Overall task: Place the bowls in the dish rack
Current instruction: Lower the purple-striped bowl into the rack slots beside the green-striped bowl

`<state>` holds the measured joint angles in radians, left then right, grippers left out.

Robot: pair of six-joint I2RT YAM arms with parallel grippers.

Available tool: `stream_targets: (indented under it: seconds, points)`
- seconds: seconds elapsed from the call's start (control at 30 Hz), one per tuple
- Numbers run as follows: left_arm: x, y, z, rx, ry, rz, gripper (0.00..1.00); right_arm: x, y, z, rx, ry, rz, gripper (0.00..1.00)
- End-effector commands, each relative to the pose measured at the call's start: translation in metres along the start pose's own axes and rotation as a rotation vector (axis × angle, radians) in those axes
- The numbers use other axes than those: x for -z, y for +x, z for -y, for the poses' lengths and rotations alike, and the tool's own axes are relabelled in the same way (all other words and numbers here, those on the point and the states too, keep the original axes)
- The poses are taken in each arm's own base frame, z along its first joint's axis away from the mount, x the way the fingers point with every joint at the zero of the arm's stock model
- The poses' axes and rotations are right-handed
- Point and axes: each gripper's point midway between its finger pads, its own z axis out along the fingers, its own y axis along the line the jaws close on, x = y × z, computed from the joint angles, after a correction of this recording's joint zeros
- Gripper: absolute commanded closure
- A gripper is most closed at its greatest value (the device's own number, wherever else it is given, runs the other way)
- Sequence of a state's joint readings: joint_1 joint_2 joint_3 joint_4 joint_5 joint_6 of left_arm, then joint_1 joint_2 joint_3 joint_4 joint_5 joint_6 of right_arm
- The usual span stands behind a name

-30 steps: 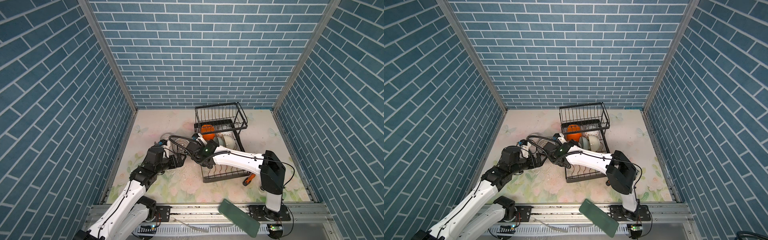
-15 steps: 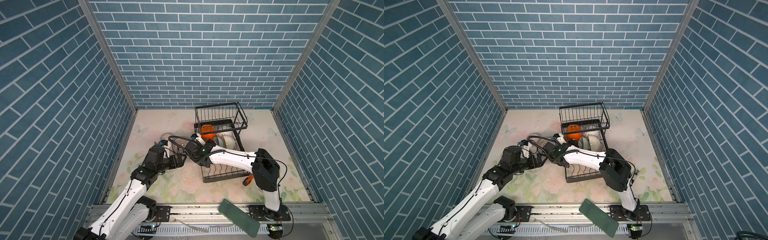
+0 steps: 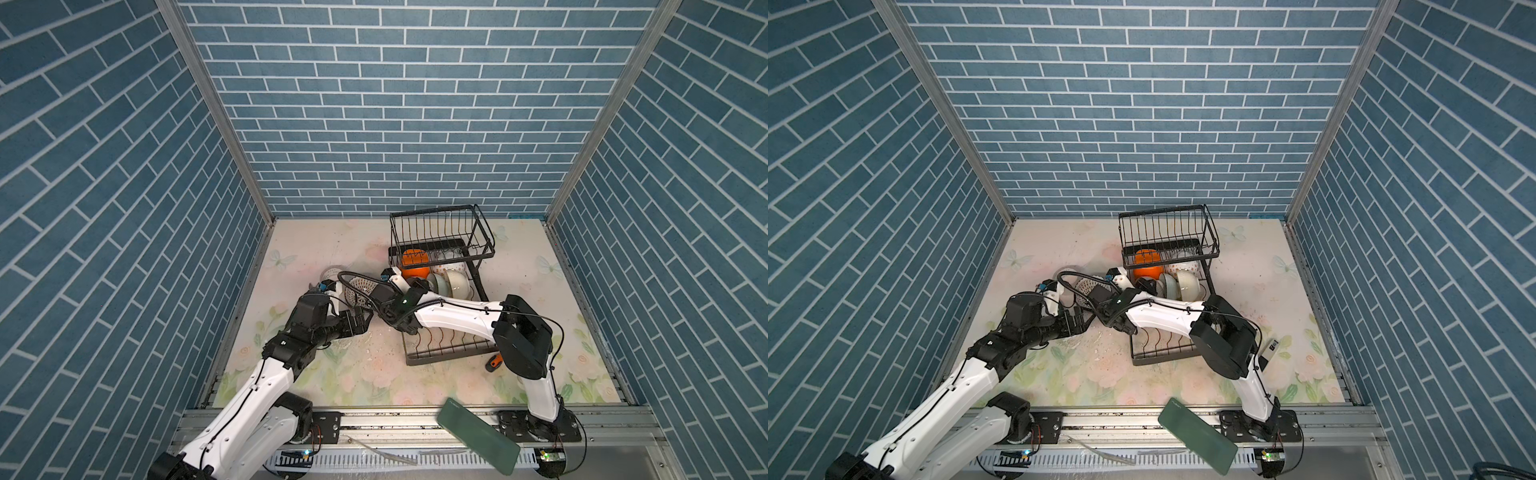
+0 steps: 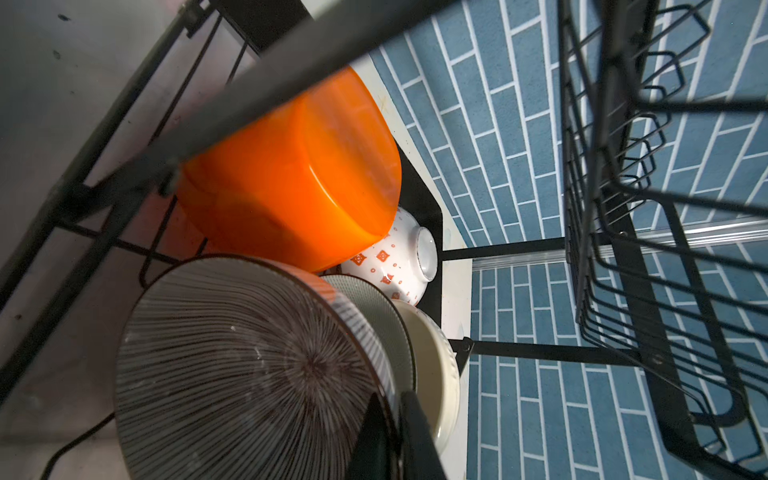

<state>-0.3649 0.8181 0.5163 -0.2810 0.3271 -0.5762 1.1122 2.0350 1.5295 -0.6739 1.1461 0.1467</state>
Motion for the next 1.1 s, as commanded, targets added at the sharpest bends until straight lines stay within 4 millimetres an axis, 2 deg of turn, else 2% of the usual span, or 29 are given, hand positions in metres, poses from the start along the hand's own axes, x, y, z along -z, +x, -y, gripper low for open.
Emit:
stream_targets:
  seconds: [0.0,0.57,1.03,1.07]
  points:
    - [-0.001,0.003,-0.004,0.001,-0.003,0.001,0.00,-0.005,0.002,0.007,0.022,0.082,0.000,1.00]
    - [-0.003,0.005,-0.006,0.010,-0.004,0.002,0.00,-0.023,0.006,-0.007,0.057,0.072,-0.034,1.00]
    - [-0.004,0.009,-0.010,0.020,-0.005,-0.001,0.00,-0.015,0.000,-0.037,0.163,0.017,-0.038,1.00]
    - [-0.004,0.009,-0.010,0.019,-0.004,0.000,0.00,-0.018,0.004,-0.046,0.189,0.018,-0.048,1.00]
